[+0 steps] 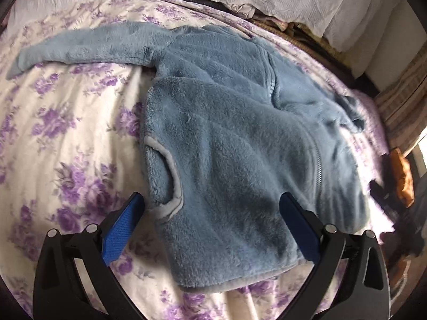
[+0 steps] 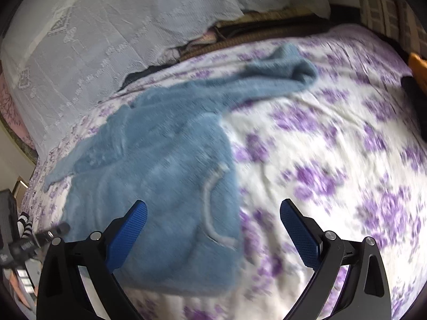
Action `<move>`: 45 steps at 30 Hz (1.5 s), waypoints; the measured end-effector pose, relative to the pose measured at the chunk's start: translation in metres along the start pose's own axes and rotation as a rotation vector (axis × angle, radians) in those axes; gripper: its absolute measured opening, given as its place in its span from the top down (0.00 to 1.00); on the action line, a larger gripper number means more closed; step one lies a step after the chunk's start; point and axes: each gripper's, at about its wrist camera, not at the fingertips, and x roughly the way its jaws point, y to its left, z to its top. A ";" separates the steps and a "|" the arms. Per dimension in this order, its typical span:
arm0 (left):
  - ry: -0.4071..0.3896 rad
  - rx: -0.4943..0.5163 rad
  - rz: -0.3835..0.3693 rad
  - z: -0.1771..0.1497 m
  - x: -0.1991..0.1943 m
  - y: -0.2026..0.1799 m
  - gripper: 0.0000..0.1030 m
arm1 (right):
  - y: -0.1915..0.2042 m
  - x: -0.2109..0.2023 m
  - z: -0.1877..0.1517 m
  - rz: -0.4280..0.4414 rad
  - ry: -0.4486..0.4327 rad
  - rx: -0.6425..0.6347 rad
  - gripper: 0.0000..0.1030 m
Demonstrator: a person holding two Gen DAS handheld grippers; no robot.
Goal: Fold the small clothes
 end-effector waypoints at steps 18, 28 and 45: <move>0.025 0.015 -0.133 -0.017 -0.016 0.012 0.51 | -0.009 0.003 -0.022 0.169 0.097 0.017 0.44; -0.018 0.073 -0.057 -0.017 -0.018 0.002 0.89 | -0.006 0.011 -0.014 0.194 0.088 -0.016 0.84; -0.102 0.190 0.214 -0.017 -0.077 0.011 0.31 | -0.010 -0.039 0.002 0.037 0.030 -0.202 0.55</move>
